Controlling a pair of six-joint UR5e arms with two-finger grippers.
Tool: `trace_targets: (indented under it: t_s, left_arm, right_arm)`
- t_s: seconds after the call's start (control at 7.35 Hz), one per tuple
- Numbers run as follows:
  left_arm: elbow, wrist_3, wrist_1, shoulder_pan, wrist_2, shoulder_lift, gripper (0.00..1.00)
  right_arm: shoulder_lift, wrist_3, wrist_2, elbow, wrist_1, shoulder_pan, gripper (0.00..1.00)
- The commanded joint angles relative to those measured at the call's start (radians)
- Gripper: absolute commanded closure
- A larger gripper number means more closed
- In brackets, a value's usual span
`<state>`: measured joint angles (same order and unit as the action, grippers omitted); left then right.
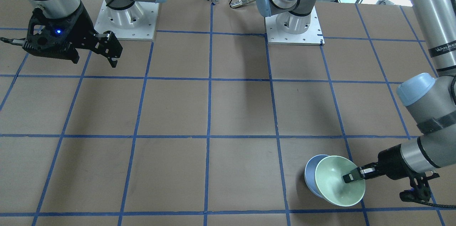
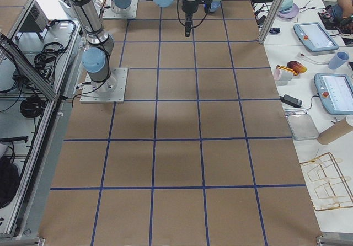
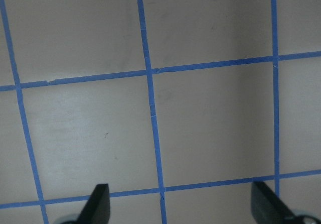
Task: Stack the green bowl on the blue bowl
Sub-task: 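Lower the green bowl into the blue bowl and open the left gripper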
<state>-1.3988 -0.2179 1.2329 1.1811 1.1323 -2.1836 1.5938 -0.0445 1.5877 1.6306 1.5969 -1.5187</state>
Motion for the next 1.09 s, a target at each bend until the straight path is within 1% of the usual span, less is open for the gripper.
trace_targets:
  t_s: [0.0,0.41,0.54,0.82,0.95]
  left_arm:
    - [-0.052,-0.003,-0.076,-0.001,0.004,0.004,1.00]
    - [-0.052,0.003,-0.072,-0.002,0.012,0.015,0.99]
    - [-0.054,0.005,-0.066,-0.002,0.012,0.015,0.95]
    - [-0.080,0.005,-0.064,0.000,0.035,0.028,0.76]
    - [-0.089,0.006,-0.067,0.000,0.041,0.037,0.62]
  right_arm:
    - [0.000,0.000,-0.002,0.000,0.000,0.000,0.00]
    - [0.000,0.000,0.000,0.000,0.000,0.000,0.00]
    - [0.000,0.000,0.000,0.000,0.000,0.000,0.00]
    - [0.000,0.000,0.000,0.000,0.000,0.000,0.00]
    - [0.000,0.000,-0.002,0.000,0.000,0.000,0.00]
